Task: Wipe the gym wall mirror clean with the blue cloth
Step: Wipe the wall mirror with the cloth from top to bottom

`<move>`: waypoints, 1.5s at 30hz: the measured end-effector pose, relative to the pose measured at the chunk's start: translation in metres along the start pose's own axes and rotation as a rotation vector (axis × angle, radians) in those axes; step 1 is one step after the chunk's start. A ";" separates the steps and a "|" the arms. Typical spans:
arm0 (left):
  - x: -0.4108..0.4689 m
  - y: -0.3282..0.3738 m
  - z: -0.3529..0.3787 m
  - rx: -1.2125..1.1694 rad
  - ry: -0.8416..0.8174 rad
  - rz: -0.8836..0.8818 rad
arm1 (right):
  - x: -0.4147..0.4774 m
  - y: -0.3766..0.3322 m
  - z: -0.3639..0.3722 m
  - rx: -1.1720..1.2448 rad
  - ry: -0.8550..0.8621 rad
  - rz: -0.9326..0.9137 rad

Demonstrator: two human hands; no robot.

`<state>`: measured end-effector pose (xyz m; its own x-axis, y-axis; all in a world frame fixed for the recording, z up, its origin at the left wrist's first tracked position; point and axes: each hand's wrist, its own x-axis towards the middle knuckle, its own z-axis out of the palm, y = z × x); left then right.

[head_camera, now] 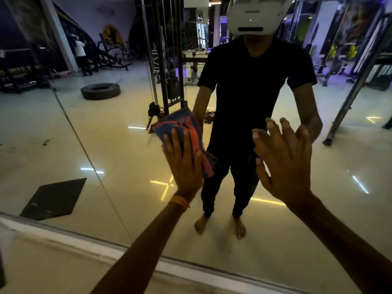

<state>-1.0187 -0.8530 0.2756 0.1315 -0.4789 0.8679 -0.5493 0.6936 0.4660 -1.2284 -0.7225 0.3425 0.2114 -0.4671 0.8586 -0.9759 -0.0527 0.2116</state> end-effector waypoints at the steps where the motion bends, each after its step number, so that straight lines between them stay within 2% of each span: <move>1: 0.012 -0.012 -0.004 -0.025 0.075 -0.080 | -0.006 0.009 -0.003 0.001 -0.008 -0.009; 3: 0.032 -0.027 -0.009 -0.088 0.209 -0.266 | -0.017 0.026 -0.005 -0.022 -0.034 -0.030; 5: 0.024 -0.007 -0.003 -0.072 0.208 -0.305 | -0.025 0.036 -0.004 -0.033 -0.058 -0.052; 8: -0.043 0.060 0.027 -0.001 -0.070 -0.103 | -0.028 0.036 0.002 -0.047 -0.071 -0.026; 10: -0.074 0.075 0.033 0.051 -0.165 -0.005 | -0.028 0.030 0.006 -0.040 -0.054 -0.060; 12: -0.061 0.052 0.028 0.041 -0.129 0.014 | -0.027 0.026 0.009 -0.014 -0.018 -0.126; 14: -0.035 0.026 0.013 0.047 -0.050 0.017 | -0.027 0.030 0.008 0.005 0.007 -0.108; 16: -0.018 0.019 0.010 -0.011 0.055 -0.092 | -0.030 0.042 0.005 -0.019 0.012 -0.080; 18: -0.017 0.051 0.024 -0.083 0.127 -0.253 | -0.035 0.056 0.002 -0.032 0.005 -0.103; 19: -0.029 0.072 0.036 -0.069 0.104 -0.237 | -0.037 0.061 0.002 -0.041 0.006 -0.125; 22: -0.084 0.117 0.061 0.072 -0.104 0.065 | -0.040 0.066 0.005 -0.069 0.030 -0.155; 25: -0.067 0.080 0.045 0.064 -0.056 0.059 | -0.038 0.059 0.004 -0.022 0.045 -0.153; 29: -0.003 0.011 0.005 -0.037 0.126 -0.124 | -0.034 0.050 0.007 -0.020 0.027 -0.157; 31: 0.006 0.016 0.006 -0.068 0.165 -0.230 | -0.028 0.043 0.011 -0.029 0.024 -0.165; 33: -0.017 0.042 0.019 -0.036 0.078 -0.212 | -0.019 0.032 0.016 0.000 0.036 -0.201; 35: -0.059 0.058 0.024 0.035 -0.098 -0.043 | -0.008 0.018 0.020 0.021 0.051 -0.234; 37: -0.078 0.038 0.016 0.089 -0.171 0.022 | 0.003 0.003 0.023 0.021 0.065 -0.259; 42: -0.009 -0.033 -0.027 0.022 -0.023 -0.161 | 0.019 -0.020 0.032 0.050 0.088 -0.250; 45: 0.010 -0.040 -0.030 -0.014 0.029 -0.260 | 0.022 -0.030 0.036 0.031 0.067 -0.236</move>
<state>-0.9708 -0.8692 0.2708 0.2906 -0.6266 0.7231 -0.4826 0.5566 0.6762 -1.1965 -0.7629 0.3385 0.4359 -0.3794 0.8161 -0.9000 -0.1806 0.3967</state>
